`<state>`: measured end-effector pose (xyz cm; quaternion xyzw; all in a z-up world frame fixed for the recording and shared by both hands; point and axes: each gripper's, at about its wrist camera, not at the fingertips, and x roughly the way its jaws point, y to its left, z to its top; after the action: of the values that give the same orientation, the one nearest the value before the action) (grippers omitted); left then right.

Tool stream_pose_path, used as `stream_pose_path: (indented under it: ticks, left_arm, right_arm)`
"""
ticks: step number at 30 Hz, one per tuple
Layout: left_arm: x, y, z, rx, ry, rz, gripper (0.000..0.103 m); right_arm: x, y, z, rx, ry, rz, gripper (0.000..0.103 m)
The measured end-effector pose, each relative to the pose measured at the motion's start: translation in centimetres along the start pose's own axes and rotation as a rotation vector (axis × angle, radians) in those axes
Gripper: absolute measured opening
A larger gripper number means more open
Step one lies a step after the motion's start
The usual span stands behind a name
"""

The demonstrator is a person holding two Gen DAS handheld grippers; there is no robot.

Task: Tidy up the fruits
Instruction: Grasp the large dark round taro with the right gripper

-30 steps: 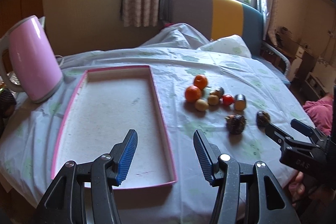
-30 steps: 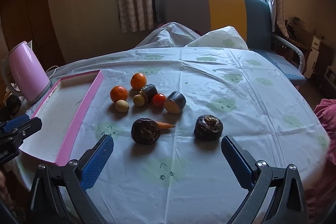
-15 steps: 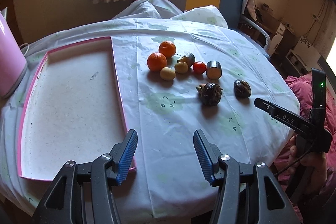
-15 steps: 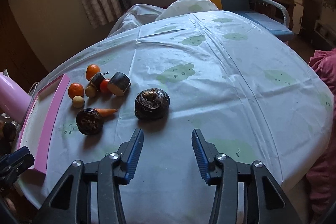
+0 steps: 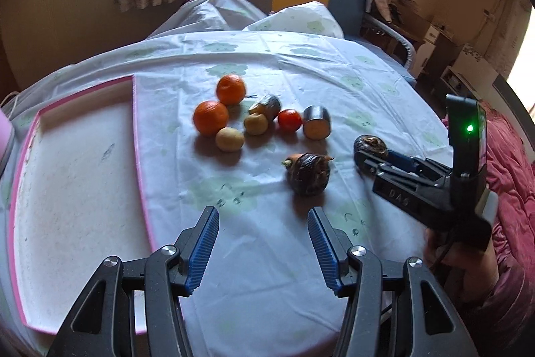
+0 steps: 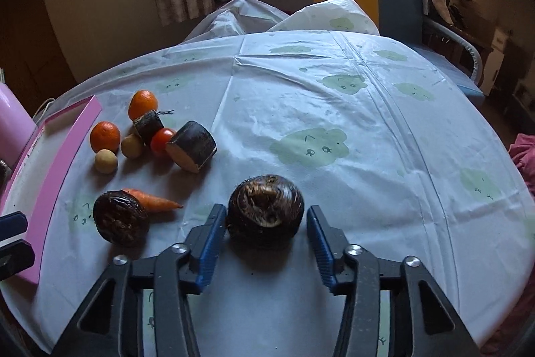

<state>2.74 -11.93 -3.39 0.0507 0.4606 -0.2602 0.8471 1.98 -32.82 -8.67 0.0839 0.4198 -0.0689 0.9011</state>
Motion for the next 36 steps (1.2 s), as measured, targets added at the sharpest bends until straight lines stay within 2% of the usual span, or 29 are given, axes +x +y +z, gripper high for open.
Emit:
stream_pose_path:
  ticks: [8, 9, 10, 13, 16, 17, 19, 27, 28, 30, 36]
  left_arm:
    - [2.3, -0.7, 1.0, -0.025, 0.004, -0.073, 0.057]
    - [2.5, -0.8, 1.1, -0.025, 0.012, -0.07, 0.059]
    - [2.8, -1.0, 1.2, -0.027, 0.024, -0.068, 0.067]
    - [3.8, -1.3, 1.5, -0.034, 0.046, -0.071, 0.069]
    - [4.6, -1.8, 1.8, -0.034, 0.063, -0.062, 0.065]
    - [4.9, -1.9, 1.9, -0.037, 0.068, -0.063, 0.058]
    - [5.4, -2.0, 2.1, -0.044, 0.075, -0.044, 0.05]
    - [6.4, -2.1, 2.3, -0.085, 0.089, -0.069, 0.048]
    - [6.6, -2.1, 2.3, -0.082, 0.091, -0.071, 0.04]
    - [6.9, -2.3, 2.4, -0.077, 0.096, -0.095, 0.034]
    - [6.5, -2.3, 2.0, -0.063, 0.074, -0.097, 0.033]
  right_arm:
    - [0.3, -0.5, -0.4, 0.006, -0.013, 0.028, 0.048]
    - [0.2, -0.5, -0.4, 0.008, -0.015, 0.028, 0.048]
    - [0.2, -0.5, -0.4, 0.009, -0.02, 0.027, 0.048]
    - [0.1, -0.7, -0.5, 0.03, -0.041, 0.035, 0.048]
    - [0.0, -0.6, -0.8, 0.033, -0.064, 0.031, 0.048]
    - [0.0, -0.5, -0.8, 0.03, -0.068, 0.027, 0.048]
    - [0.0, -0.5, -0.9, 0.032, -0.07, 0.031, 0.048]
    - [0.2, 0.0, -0.9, 0.004, -0.061, 0.02, 0.054]
    - [0.3, -0.1, -0.9, 0.011, -0.064, 0.024, 0.054]
    - [0.3, -0.4, -0.9, 0.027, -0.066, 0.033, 0.054]
    - [0.5, 0.3, -0.9, -0.006, -0.07, -0.017, 0.05]
